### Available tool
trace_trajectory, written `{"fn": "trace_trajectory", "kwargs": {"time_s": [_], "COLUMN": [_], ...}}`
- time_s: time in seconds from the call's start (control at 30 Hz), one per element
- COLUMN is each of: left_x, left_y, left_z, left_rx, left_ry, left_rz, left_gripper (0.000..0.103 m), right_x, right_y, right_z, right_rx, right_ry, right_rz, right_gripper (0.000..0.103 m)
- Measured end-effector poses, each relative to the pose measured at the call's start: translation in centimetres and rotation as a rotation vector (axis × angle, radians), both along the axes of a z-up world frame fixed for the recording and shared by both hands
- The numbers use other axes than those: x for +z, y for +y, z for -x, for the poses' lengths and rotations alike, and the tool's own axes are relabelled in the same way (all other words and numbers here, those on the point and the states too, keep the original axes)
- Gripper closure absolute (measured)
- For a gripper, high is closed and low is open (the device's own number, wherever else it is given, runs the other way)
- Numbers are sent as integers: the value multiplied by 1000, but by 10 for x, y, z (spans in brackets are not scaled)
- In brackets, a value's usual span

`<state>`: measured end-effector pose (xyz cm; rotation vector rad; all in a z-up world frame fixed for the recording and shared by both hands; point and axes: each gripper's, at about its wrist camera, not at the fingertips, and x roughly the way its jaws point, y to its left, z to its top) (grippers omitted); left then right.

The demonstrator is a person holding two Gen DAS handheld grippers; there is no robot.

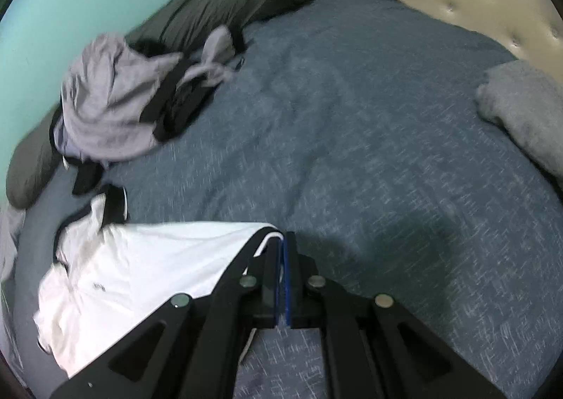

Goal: Fold clothes

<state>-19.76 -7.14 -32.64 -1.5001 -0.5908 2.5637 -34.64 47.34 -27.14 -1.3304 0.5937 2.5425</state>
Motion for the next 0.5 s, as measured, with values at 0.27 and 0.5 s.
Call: {"fn": "trace_trajectory", "kwargs": {"time_s": [0.27, 0.5], "left_x": [1, 2], "left_y": [1, -2], "left_z": [0, -2], "left_rx": [2, -3], "left_ry": [4, 7], "left_rz": [5, 4], "left_gripper": [45, 45], "right_x": [-13, -16], "right_y": [1, 7], "right_z": [-22, -41], "right_rx": [-34, -39], "right_ry": [-20, 8], "right_rz": [31, 112], "right_gripper": [100, 93]}}
